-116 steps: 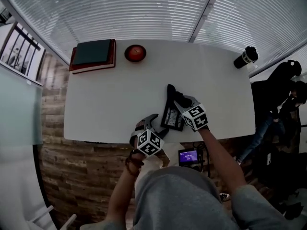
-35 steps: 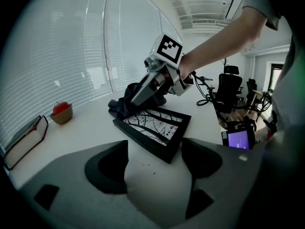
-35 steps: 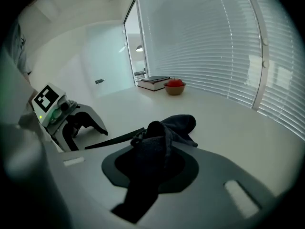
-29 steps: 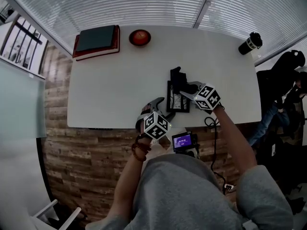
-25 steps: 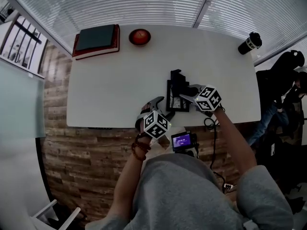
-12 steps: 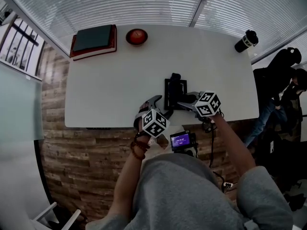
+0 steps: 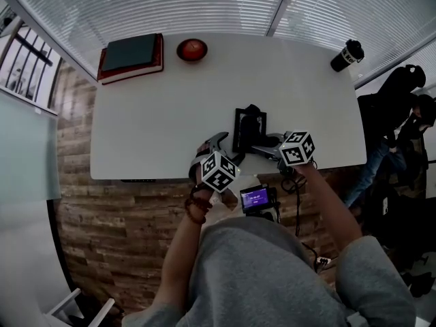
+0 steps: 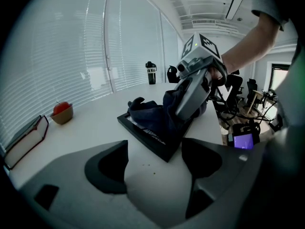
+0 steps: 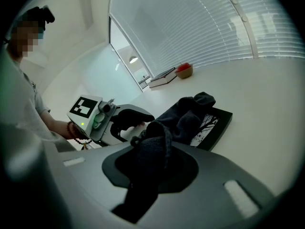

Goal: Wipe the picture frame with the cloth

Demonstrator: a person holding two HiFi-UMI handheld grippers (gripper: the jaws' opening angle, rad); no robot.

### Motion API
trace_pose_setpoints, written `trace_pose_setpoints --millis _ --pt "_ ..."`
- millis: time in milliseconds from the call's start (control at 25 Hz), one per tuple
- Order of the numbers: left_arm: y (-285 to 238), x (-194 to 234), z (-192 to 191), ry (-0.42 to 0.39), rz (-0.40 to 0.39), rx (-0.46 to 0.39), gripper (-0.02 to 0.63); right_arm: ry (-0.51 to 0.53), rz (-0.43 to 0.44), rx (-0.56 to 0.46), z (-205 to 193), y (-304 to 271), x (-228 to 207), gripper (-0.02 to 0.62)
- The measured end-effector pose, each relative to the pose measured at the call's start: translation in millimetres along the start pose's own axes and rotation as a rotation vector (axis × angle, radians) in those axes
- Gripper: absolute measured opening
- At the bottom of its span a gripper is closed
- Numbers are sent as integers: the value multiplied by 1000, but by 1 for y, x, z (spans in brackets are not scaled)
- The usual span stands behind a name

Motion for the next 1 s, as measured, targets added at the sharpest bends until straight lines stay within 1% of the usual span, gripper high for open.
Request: trace_pose_setpoints --millis 240,400,560,720,800,840,920,1000 --pt "-1 0 0 0 1 0 345 1 28 -30 -4 5 10 78" --pt "-1 0 0 2 2 0 345 13 40 -18 -12 3 21 80" --pt "-1 0 1 2 2 0 345 -7 51 -23 -15 6 23 80" --pt "-2 0 1 1 2 -1 345 16 75 6 -21 13 30 80" --pt "-2 0 0 2 2 -1 345 35 115 41 -26 14 37 80" --pt "-2 0 0 3 3 -1 345 49 151 67 -30 16 43 80" --pt "-2 0 1 5 5 -2 345 87 251 110 -34 26 59 80" --pt "-1 0 1 6 9 -3 345 120 335 111 -29 41 72 81"
Point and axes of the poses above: the fingertips, and each gripper's own axes: y backward along the fingers, x to its left, z out of its top, the point moved 2 cm from there along y, backward along the fingers, and after that the axes turned 5 degrees about -y, right-handed, at the moved point
